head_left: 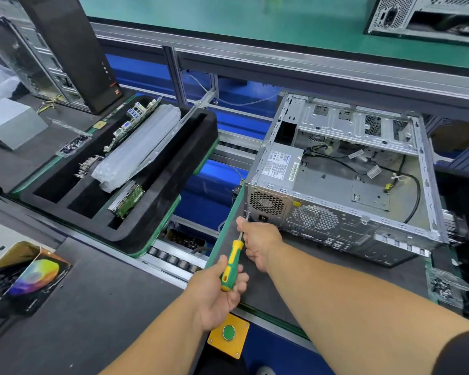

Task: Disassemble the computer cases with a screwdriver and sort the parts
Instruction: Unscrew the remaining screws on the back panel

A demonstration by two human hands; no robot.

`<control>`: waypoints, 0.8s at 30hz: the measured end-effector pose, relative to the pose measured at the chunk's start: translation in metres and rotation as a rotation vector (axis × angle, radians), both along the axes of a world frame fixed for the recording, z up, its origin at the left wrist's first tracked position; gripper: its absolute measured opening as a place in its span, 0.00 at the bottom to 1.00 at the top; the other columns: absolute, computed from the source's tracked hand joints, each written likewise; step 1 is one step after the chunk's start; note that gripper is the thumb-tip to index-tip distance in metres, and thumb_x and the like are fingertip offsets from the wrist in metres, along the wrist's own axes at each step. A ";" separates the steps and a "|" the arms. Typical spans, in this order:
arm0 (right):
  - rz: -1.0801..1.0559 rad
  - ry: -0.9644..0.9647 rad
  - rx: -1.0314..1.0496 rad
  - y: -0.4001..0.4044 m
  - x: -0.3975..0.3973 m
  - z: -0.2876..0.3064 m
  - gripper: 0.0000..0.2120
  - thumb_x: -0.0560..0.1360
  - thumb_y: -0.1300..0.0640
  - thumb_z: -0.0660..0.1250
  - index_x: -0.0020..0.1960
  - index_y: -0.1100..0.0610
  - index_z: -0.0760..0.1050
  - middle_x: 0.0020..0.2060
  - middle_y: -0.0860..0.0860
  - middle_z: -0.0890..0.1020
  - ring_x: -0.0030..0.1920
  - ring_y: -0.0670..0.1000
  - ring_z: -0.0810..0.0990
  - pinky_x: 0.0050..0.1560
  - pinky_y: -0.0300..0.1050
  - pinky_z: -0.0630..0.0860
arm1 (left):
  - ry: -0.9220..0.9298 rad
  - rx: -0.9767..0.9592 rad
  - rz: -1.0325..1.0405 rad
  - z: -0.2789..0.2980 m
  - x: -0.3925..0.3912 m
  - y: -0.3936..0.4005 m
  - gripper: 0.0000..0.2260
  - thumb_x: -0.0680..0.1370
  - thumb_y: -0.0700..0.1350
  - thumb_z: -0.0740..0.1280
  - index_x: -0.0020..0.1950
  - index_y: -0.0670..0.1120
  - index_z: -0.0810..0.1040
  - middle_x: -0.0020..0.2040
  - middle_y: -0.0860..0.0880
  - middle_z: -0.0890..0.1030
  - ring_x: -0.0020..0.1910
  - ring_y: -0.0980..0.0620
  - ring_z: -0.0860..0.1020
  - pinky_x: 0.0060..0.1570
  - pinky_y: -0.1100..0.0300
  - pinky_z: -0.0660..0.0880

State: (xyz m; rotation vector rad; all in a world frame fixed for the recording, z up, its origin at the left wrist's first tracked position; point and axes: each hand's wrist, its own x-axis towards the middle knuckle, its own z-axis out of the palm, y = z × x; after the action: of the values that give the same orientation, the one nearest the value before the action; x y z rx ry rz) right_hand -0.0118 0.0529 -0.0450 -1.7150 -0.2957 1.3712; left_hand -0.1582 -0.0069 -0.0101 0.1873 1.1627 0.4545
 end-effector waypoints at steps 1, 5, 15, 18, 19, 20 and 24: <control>0.012 -0.003 -0.002 0.000 0.000 0.000 0.17 0.76 0.47 0.74 0.52 0.61 0.83 0.27 0.49 0.72 0.25 0.48 0.64 0.25 0.42 0.62 | 0.053 0.056 -0.007 0.000 0.003 -0.002 0.21 0.85 0.56 0.62 0.60 0.38 0.79 0.43 0.40 0.84 0.30 0.50 0.79 0.22 0.63 0.73; 0.016 -0.003 -0.045 0.003 -0.001 0.003 0.18 0.76 0.45 0.74 0.56 0.59 0.82 0.29 0.50 0.71 0.26 0.48 0.64 0.24 0.42 0.62 | 0.652 0.727 -0.277 -0.012 0.006 -0.017 0.11 0.80 0.54 0.71 0.59 0.56 0.73 0.48 0.48 0.81 0.37 0.49 0.82 0.32 0.54 0.79; 0.093 0.076 -0.034 0.000 0.003 0.005 0.16 0.81 0.46 0.67 0.46 0.58 0.84 0.23 0.46 0.68 0.22 0.46 0.60 0.24 0.39 0.57 | 0.133 0.109 0.307 0.002 0.001 -0.006 0.12 0.86 0.48 0.63 0.58 0.41 0.78 0.36 0.40 0.84 0.30 0.49 0.81 0.24 0.62 0.77; 0.083 0.033 -0.027 0.000 0.001 0.005 0.16 0.81 0.46 0.68 0.45 0.58 0.84 0.26 0.49 0.67 0.24 0.47 0.60 0.25 0.40 0.58 | 0.194 0.081 0.193 0.004 0.002 -0.004 0.17 0.87 0.54 0.60 0.61 0.42 0.76 0.37 0.39 0.84 0.28 0.49 0.80 0.23 0.62 0.74; 0.075 0.020 -0.028 0.000 0.001 0.005 0.16 0.80 0.45 0.68 0.45 0.58 0.84 0.27 0.49 0.67 0.25 0.47 0.59 0.25 0.41 0.58 | 0.236 0.121 0.149 0.003 0.004 -0.006 0.17 0.86 0.56 0.59 0.62 0.43 0.76 0.38 0.39 0.84 0.28 0.49 0.79 0.23 0.61 0.74; 0.068 0.014 -0.028 0.000 0.000 0.005 0.17 0.80 0.45 0.69 0.45 0.58 0.84 0.28 0.50 0.66 0.25 0.47 0.59 0.25 0.41 0.57 | 0.293 0.199 0.106 0.001 0.004 -0.008 0.16 0.86 0.57 0.60 0.61 0.45 0.75 0.38 0.40 0.84 0.28 0.49 0.79 0.25 0.59 0.74; 0.043 -0.032 -0.037 -0.001 -0.002 0.007 0.17 0.80 0.44 0.69 0.45 0.57 0.84 0.30 0.51 0.67 0.26 0.48 0.60 0.25 0.42 0.59 | 0.641 0.617 -0.062 -0.016 0.000 -0.021 0.10 0.80 0.49 0.72 0.55 0.52 0.73 0.44 0.44 0.84 0.29 0.55 0.80 0.29 0.58 0.77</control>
State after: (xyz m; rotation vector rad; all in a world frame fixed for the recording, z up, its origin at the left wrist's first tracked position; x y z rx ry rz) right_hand -0.0137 0.0524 -0.0375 -1.7712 -0.3290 1.3892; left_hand -0.1580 -0.0277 -0.0263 0.9558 1.6035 0.7187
